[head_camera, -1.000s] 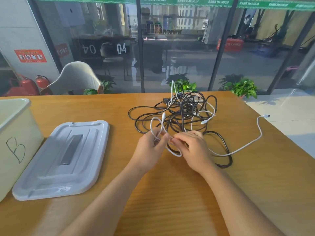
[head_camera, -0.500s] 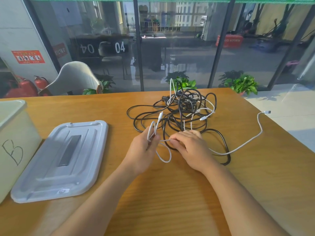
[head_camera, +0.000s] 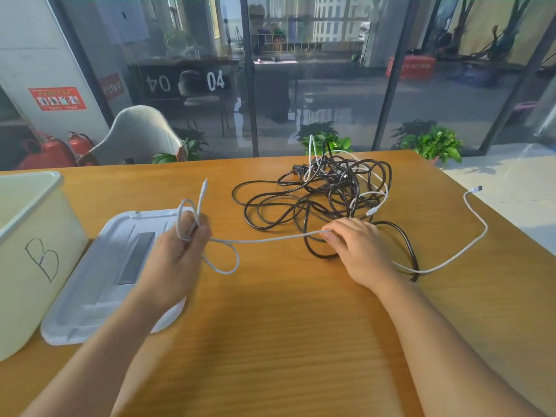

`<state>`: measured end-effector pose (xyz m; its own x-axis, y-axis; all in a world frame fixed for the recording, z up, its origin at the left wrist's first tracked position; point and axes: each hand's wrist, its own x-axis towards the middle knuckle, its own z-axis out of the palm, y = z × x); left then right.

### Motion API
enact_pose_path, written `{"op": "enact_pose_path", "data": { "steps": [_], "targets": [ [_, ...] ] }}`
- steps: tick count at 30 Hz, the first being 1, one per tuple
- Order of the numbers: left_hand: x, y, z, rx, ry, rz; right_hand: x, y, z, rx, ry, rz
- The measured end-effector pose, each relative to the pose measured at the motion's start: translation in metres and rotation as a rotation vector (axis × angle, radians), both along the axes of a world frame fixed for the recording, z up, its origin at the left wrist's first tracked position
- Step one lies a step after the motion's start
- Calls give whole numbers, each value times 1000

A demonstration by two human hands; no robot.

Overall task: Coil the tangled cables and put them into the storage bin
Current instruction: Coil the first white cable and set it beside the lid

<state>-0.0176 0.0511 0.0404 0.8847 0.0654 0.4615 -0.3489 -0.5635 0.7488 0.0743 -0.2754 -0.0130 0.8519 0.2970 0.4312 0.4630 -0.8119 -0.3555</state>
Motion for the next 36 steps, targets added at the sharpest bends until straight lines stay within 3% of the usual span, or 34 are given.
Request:
{"op": "enact_pose_path", "data": {
  "steps": [4,9,12,14,18,20,24,29,33,36],
  "targets": [
    [-3,21,-5,67,56,37,-6,3,6,39,-88,37],
    [0,20,-9,23,59,75,-13,14,31,9,-517,16],
    [8,17,-9,-27,63,105,-4,12,56,42,-641,-79],
    [14,11,-9,-35,79,109,12,10,76,52,-607,-134],
    [27,-6,-10,-88,150,120,46,16,100,-140,-234,-305],
    [28,-9,-14,-129,171,102,48,23,95,-213,-147,-337],
    [17,-4,-27,-163,212,-8,7,48,79,-25,-239,-69],
    [8,-3,-38,-235,268,20,-67,92,52,281,-209,220],
    [-3,-5,-42,-476,305,-42,-87,116,42,151,-261,419],
    [-20,-7,-42,-640,316,-110,-90,124,31,-1,-117,514]
  ]
}}
